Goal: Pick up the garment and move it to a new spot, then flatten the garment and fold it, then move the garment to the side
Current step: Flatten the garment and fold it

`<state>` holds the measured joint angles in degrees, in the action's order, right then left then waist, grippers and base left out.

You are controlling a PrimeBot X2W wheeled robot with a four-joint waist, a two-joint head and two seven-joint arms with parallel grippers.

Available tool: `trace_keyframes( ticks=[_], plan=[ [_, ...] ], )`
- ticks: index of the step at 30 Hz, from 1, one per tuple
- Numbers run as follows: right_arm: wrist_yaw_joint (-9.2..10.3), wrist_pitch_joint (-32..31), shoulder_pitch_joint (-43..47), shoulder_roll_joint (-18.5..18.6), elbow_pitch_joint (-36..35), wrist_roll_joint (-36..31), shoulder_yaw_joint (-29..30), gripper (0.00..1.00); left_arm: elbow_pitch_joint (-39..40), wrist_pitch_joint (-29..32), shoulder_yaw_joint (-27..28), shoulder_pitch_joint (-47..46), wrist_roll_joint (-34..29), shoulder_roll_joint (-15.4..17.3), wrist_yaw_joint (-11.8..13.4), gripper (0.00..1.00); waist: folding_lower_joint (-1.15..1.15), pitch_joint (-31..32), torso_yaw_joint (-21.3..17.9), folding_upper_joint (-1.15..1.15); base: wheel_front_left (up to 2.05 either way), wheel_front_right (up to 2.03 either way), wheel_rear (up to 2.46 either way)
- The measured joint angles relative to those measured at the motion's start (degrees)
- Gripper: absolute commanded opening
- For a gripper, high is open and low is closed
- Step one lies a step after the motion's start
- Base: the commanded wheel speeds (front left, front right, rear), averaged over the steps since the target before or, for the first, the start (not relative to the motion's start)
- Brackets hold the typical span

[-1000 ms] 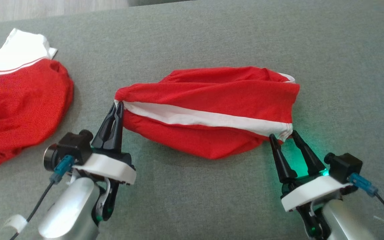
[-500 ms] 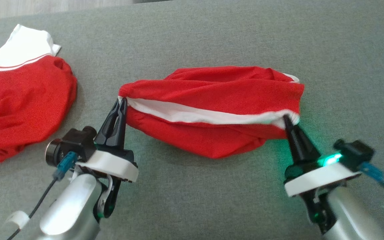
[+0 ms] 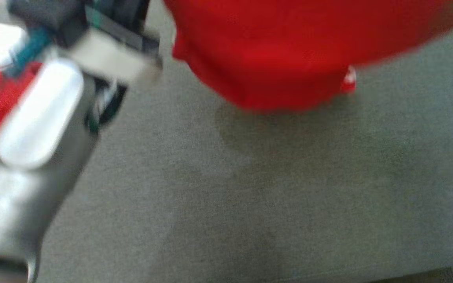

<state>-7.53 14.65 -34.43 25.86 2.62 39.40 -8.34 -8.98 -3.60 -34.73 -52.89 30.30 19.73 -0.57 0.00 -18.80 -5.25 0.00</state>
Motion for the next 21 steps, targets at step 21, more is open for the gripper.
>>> trace_keyframes(
  ticks=[21],
  plan=[
    [0.0, 0.05, -6.97, 7.21, 0.14, 3.31, -4.65, 0.0, -13.59, -11.17, -0.18, -3.55, -9.34, -8.92, -3.45, 0.0, 0.0, -10.05, -2.31, 0.0, 0.0, 0.0, 0.0]
  ],
)
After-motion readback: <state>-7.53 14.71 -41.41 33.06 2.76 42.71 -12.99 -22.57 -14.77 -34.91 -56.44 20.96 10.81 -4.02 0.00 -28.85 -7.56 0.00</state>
